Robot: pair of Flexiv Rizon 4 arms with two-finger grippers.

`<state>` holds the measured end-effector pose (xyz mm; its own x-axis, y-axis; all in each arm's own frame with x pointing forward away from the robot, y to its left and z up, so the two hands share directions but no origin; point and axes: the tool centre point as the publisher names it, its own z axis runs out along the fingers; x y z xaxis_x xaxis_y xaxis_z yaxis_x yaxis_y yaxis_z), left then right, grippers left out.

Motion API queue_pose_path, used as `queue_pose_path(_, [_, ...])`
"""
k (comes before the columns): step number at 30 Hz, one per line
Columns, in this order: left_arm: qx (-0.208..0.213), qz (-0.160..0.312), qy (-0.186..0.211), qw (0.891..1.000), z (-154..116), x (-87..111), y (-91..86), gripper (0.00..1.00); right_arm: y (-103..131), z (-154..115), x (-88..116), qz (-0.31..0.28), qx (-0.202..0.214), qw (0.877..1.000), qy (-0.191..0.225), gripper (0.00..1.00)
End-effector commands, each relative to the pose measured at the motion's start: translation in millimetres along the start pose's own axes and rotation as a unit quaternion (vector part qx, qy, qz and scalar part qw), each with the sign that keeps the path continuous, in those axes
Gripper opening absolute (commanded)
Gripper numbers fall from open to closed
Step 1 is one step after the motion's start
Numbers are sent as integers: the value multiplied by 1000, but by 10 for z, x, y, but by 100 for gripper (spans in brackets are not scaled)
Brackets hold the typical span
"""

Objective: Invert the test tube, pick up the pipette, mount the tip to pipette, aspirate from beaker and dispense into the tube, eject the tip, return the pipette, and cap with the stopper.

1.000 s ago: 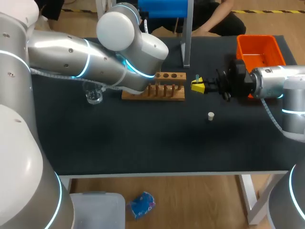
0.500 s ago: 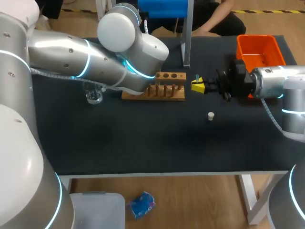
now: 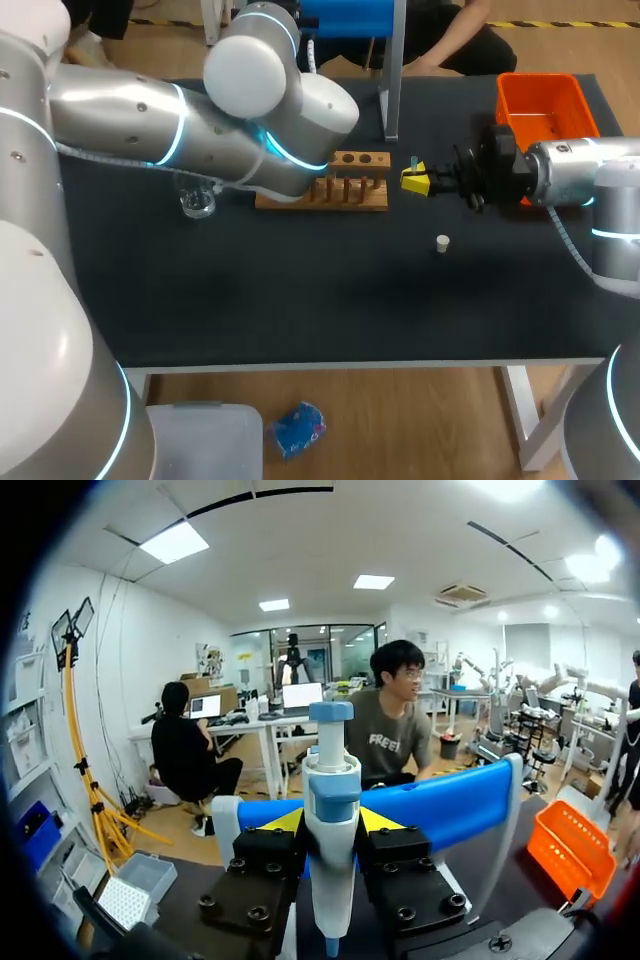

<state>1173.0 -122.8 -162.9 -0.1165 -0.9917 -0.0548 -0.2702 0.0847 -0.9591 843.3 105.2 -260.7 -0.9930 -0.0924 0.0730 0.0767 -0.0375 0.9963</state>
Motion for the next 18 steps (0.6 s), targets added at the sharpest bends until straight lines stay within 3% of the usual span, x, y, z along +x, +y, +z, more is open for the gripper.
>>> queue_pose_path(1, [-13,9,41,999,-257,-108,-156,0,5,-3,12,0,1,1000,-1,0])
queue_pose_path(6, [-8,32,112,993,-501,-126,-250,0,5,-3,12,0,1,1000,-1,0])
queue_pose_path(11, [-8,51,193,980,-773,-147,-253,0,5,-3,12,0,1,1000,-1,0])
queue_pose_path(13, [-2,57,195,979,-896,-182,-232,0,5,-3,12,0,1,1000,-1,0])
queue_pose_path(18, [-2,57,195,979,-896,-182,-232,0,5,-3,12,0,1,1000,-1,0])
